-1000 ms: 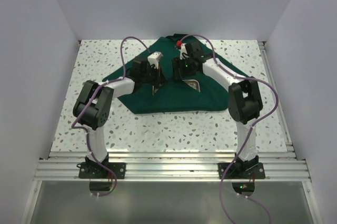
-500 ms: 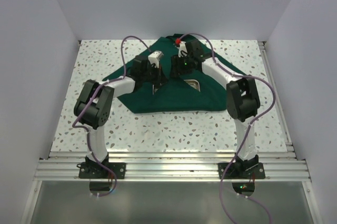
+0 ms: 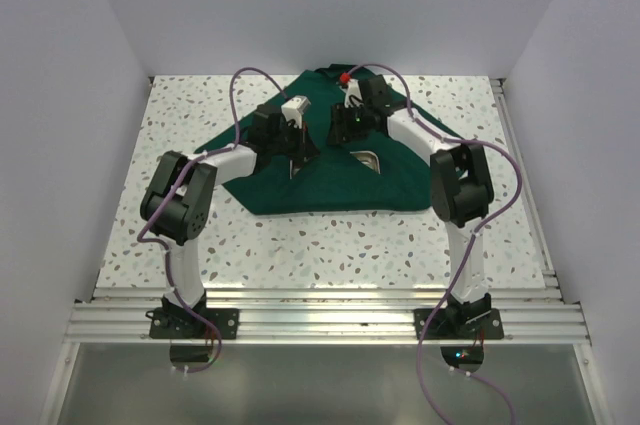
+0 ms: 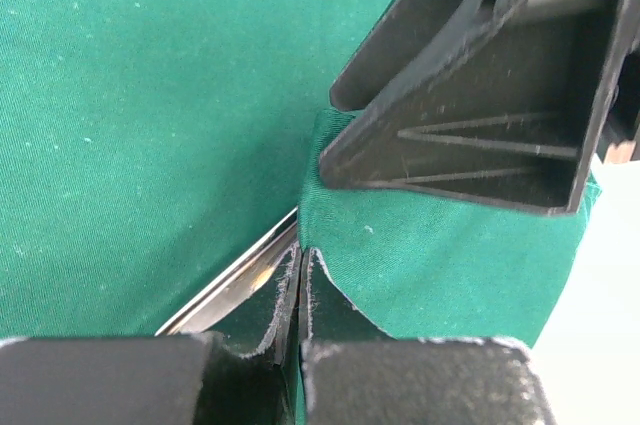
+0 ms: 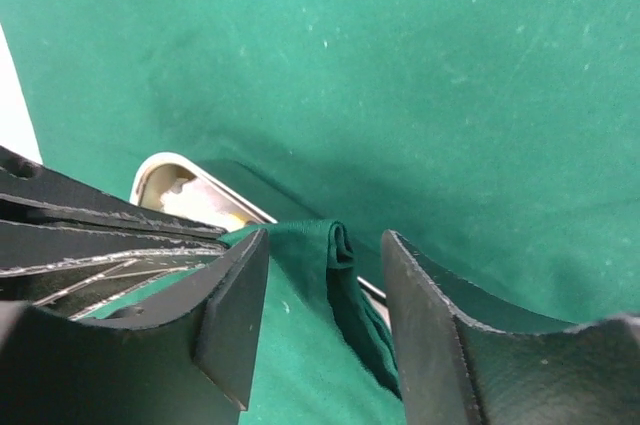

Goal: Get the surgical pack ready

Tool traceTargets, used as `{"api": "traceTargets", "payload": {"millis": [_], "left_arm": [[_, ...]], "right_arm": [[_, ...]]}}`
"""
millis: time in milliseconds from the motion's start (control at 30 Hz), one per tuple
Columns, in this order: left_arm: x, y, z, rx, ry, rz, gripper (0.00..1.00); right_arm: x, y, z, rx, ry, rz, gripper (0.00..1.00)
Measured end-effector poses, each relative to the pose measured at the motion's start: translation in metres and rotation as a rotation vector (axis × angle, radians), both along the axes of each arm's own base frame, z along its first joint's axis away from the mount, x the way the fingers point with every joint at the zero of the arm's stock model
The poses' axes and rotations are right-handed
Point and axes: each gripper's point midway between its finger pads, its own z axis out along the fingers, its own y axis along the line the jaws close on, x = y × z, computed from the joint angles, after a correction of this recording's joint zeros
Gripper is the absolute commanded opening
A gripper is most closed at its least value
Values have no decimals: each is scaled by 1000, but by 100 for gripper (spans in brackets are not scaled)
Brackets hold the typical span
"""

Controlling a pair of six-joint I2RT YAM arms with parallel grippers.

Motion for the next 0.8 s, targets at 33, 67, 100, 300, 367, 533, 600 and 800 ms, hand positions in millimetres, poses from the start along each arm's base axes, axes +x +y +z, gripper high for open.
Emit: {"api": "traceTargets", "payload": {"millis": [33, 67, 100, 300, 367, 533, 600, 800], "left_arm": [[0, 0, 0, 0, 0, 0, 0], [0, 0, 0, 0, 0, 0, 0], [1, 0, 1, -1, -1, 0, 0], [5, -3, -1, 1, 1, 0, 0], [6, -3, -4, 2, 6, 0, 0], [8, -3, -7, 5, 10, 2, 0], [8, -3, -8, 6, 11, 4, 0], [12, -3, -7, 10, 6, 11, 0]], "right_arm": [[2, -1, 1, 10, 0, -3, 49], [3, 0, 2, 23, 0, -1, 49], [4, 0, 3, 37, 4, -3, 49], [8, 1, -6, 85, 32, -2, 55], [7, 2, -13, 94, 50, 2, 54], [5, 3, -23, 101, 78, 3, 34], [4, 4, -23, 113, 85, 6, 19], [8, 3, -18, 151, 91, -4, 0]]}}
